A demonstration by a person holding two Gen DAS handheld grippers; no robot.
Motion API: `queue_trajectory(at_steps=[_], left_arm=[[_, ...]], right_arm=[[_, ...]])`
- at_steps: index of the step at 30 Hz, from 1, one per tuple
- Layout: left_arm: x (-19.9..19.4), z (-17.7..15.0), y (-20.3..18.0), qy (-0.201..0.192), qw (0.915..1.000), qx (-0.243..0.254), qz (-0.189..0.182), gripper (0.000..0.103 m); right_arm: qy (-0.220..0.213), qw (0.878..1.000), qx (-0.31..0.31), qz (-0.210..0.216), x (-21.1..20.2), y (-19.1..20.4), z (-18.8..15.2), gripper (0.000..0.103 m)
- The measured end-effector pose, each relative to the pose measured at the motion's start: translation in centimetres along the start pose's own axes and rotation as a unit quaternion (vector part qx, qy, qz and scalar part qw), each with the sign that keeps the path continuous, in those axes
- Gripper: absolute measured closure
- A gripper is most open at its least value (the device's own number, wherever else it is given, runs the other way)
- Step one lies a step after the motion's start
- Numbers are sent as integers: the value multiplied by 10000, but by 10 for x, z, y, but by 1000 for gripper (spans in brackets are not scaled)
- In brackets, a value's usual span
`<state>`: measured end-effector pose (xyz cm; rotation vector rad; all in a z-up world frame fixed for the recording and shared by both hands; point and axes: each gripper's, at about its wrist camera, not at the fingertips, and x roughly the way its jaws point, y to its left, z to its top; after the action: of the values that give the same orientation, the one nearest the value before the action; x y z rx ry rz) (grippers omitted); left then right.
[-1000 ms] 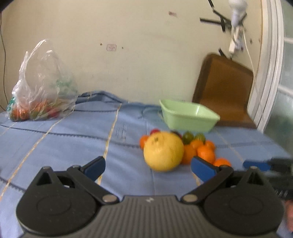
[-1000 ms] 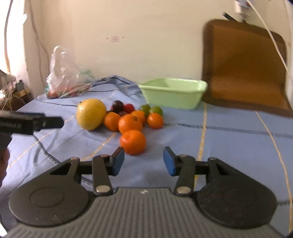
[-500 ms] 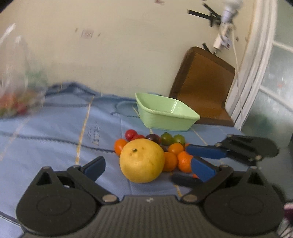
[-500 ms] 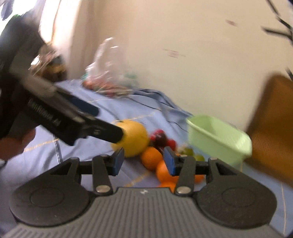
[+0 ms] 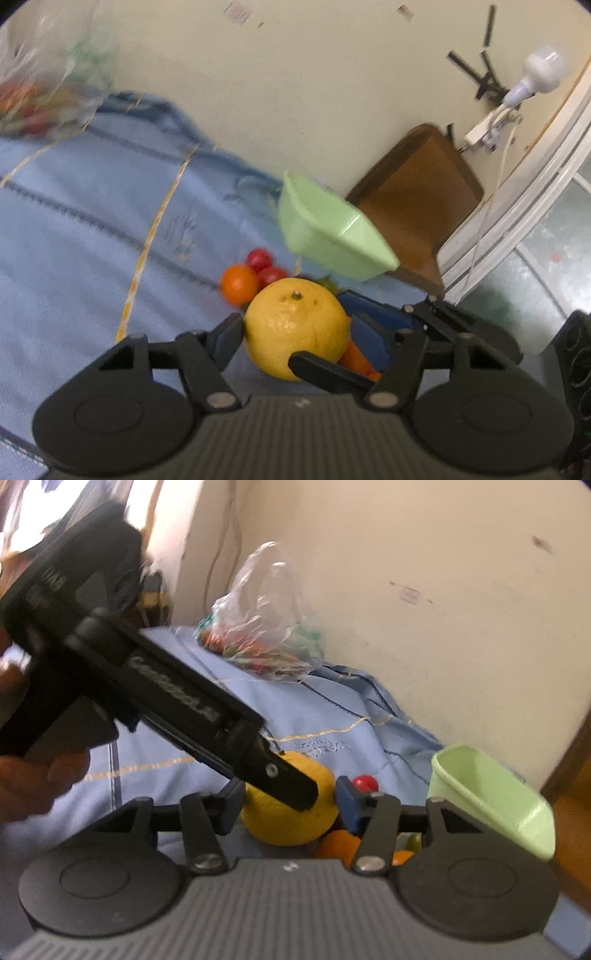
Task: Organize fruits
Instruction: 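Carry the grapefruit into the green basket and open the left gripper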
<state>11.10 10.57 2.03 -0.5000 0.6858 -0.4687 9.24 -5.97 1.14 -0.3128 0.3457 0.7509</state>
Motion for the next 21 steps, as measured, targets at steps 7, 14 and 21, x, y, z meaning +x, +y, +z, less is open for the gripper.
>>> queue_trajectory(at_steps=[7, 14, 21], left_arm=[[39, 64, -59, -310, 9969, 721, -89, 38], [155, 105, -79, 218, 9955, 885, -256, 38], [216, 96, -77, 725, 9930, 921, 111, 36]], right_arm=[[-918, 9923, 281, -778, -25, -38, 23, 48], [-619, 9800, 1244, -1422, -4, -138, 17, 48], [-170, 9732, 1830, -1385, 23, -186, -16, 48]])
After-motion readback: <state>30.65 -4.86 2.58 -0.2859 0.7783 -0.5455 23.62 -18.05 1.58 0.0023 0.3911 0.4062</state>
